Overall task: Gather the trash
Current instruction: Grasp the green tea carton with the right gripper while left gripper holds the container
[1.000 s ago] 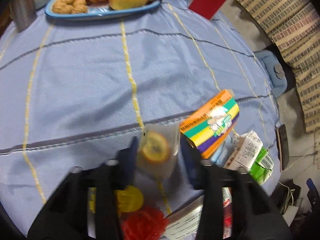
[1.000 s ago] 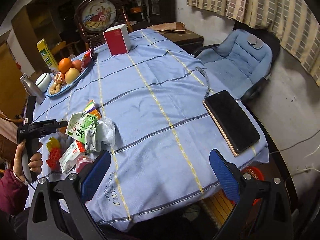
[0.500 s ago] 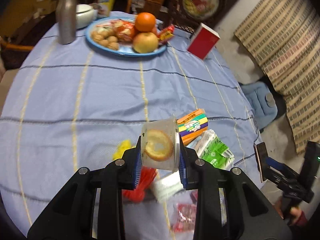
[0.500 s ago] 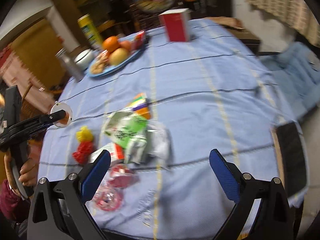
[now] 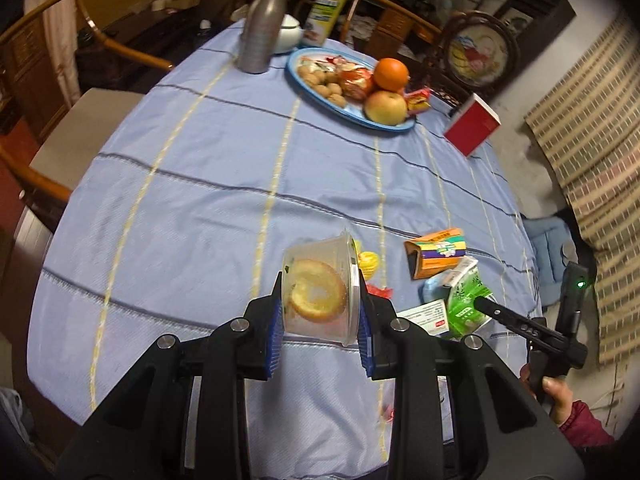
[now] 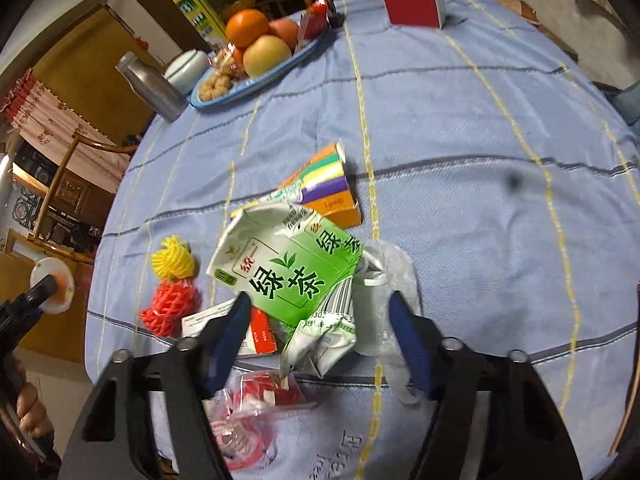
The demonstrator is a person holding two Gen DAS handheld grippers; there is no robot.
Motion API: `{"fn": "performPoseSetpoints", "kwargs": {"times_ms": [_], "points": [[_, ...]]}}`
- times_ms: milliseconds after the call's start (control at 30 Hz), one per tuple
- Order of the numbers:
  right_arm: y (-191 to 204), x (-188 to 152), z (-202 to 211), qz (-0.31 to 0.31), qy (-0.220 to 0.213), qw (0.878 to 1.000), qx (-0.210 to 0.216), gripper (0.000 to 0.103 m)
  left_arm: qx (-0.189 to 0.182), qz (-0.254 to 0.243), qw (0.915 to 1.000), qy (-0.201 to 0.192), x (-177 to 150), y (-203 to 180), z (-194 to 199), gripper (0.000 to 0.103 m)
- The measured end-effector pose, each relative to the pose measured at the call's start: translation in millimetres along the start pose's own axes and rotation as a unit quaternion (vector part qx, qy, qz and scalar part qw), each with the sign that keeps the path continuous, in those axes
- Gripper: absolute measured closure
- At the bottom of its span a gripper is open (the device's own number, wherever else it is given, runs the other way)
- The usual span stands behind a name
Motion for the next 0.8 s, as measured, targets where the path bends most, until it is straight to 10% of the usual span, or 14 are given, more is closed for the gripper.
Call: {"fn": "performPoseSetpoints", "kwargs": {"times_ms": [33,133,467,800], "points": [[1.1,-1.6,-3.1,0.0,0.006,1.0,-0.002,0.074,0.001,0.001,1.0,0.0,0.4,2.1,0.8,0.071],[7.4,1.5,4.0,-0.007,-0.005,1.0,0.007,0.079,-0.005,-0.001,1.0,-0.002,1.6,1.1,1.8,0.071],[1.1,37.1,99.8,-0.041,-0.128,0.991,-0.004,0.08,-0.089,-0.064,0.994,0.004,24.8,-56.8,-24.6,0.071],[-58.4,12.8,172.6,-0.135,-0.201,0.967,-0.082,0.08,-0.189,-0.158,0.9679,0.05,18.1,-147.7,-57.6,0.071]]}}
Point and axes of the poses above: each gripper's, at about its wrist camera, not at the fingertips, and z roughly against the way its jaws point, y to its left, x to its top, the point moved 6 cm from there along -z, roughly the way its jaws point, and after that the axes turned 12 degrees about -y, right-handed, at the moved point
